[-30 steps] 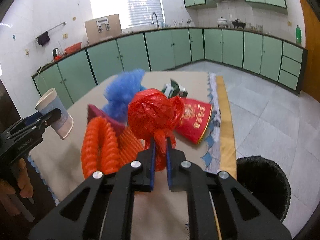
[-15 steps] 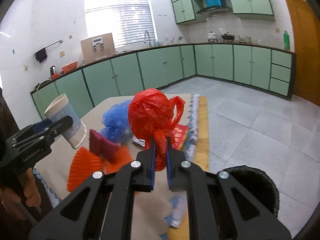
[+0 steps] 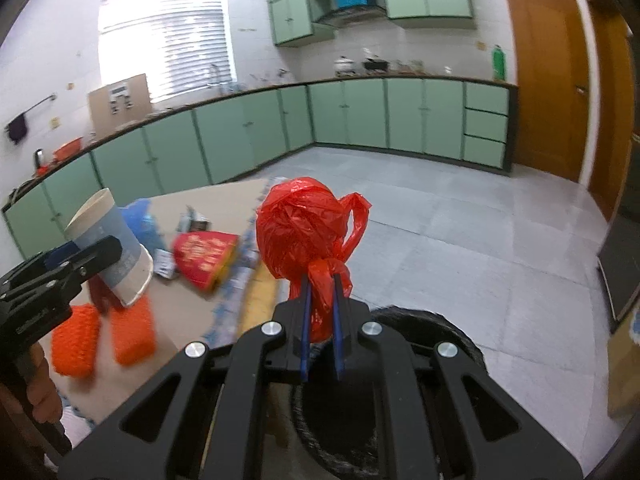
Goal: Collect trash
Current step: 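Carry the cup and red bag over the black bin and release both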
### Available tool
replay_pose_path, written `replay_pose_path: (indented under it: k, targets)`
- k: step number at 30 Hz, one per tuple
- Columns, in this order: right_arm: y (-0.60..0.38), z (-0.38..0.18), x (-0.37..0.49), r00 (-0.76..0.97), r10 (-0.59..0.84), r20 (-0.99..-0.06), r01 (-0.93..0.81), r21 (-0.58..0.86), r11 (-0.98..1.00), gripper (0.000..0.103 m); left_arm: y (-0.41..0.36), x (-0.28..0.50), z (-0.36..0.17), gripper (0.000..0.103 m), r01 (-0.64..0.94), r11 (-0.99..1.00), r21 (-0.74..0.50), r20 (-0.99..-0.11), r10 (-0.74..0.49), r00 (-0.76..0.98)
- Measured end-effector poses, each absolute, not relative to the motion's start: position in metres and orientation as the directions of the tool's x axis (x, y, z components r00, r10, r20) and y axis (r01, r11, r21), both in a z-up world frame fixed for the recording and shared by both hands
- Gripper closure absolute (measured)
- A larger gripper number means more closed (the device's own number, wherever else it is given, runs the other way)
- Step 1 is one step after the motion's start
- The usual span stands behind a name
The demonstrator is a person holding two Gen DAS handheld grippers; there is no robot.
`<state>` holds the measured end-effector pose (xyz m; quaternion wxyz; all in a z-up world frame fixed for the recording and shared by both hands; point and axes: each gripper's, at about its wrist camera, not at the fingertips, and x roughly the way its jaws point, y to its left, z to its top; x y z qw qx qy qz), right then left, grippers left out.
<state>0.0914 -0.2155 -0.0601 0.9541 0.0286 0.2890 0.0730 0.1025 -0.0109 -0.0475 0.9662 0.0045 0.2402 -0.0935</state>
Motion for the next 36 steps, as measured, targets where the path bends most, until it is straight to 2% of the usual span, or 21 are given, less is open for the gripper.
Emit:
replay_pose_path:
  k: [17,20,22,24,26,31,34,36]
  targets:
    - [-0.285,-0.113,0.105,0.771,0.033,-0.636,0.044,0.104,0.994,0.094,-0.112,0.154,-0.1,0.047,0.356,0.933,-0.059,-0.541,-0.329,0.773]
    - [-0.294,-0.121,0.108,0.763,0.014,-0.646,0.065,0.098,0.993,0.091,-0.125,0.162,-0.105,0.046,0.371,0.926,-0.068,-0.552,-0.345,0.759]
    - [-0.301,-0.127,0.112,0.752,0.003,-0.659,0.077,0.092,0.993,0.086,-0.133,0.17,-0.108,0.045,0.384,0.92,-0.072,-0.561,-0.356,0.747]
    - [-0.307,-0.132,0.113,0.748,-0.005,-0.664,0.089,0.093,0.992,0.07,-0.142,0.177,-0.111,0.043,0.4,0.914,-0.074,-0.569,-0.368,0.736]
    - [-0.311,-0.136,0.112,0.747,-0.019,-0.665,0.104,0.088,0.991,0.061,-0.147,0.179,-0.112,0.037,0.411,0.909,-0.073,-0.573,-0.375,0.729]
    - [-0.331,-0.14,0.111,0.748,-0.055,-0.661,0.164,0.105,0.981,0.046,-0.154,0.184,-0.111,0.023,0.433,0.897,-0.093,-0.569,-0.405,0.716]
    - [-0.339,-0.139,0.109,0.753,-0.081,-0.653,0.196,0.105,0.975,0.034,-0.154,0.184,-0.106,0.022,0.435,0.896,-0.09,-0.563,-0.406,0.719]
    - [-0.338,-0.136,0.104,0.764,-0.107,-0.636,0.217,0.098,0.971,0.016,-0.149,0.181,-0.101,0.02,0.429,0.899,-0.083,-0.554,-0.4,0.73]
